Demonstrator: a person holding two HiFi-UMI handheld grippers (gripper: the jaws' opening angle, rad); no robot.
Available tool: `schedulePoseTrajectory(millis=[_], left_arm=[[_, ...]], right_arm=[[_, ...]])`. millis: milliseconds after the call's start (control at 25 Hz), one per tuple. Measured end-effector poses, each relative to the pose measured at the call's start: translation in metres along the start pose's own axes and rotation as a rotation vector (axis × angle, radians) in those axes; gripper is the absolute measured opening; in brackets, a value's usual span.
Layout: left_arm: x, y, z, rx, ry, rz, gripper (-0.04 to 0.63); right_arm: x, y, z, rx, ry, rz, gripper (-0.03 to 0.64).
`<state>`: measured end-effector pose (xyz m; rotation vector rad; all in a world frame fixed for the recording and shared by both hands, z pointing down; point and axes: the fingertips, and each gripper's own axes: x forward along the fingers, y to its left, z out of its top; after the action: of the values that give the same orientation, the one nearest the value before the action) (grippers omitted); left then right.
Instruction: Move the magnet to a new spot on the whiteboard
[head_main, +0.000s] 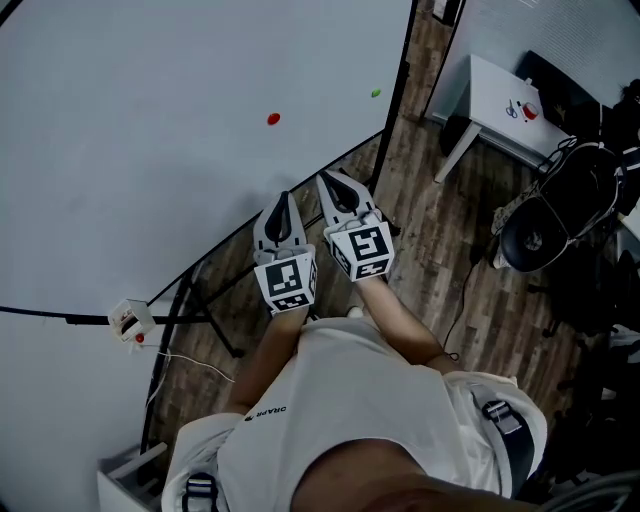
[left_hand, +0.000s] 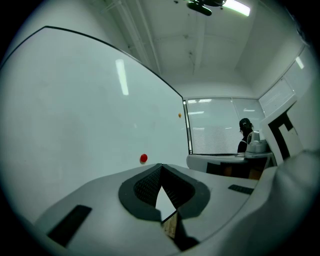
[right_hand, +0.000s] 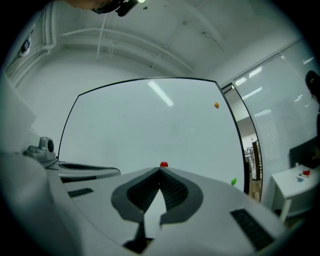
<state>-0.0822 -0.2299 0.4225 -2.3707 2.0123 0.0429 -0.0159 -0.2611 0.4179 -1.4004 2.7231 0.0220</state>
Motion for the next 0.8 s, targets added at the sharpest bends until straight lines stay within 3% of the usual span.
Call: schedulePoseTrajectory(millis=[800], left_arm=[[0.008, 0.016, -0.001, -0.021, -0.01, 0.009, 0.002]], right_arm=[[0.046, 0.016, 0.006, -0.052, 0.038, 0.058, 0.014]])
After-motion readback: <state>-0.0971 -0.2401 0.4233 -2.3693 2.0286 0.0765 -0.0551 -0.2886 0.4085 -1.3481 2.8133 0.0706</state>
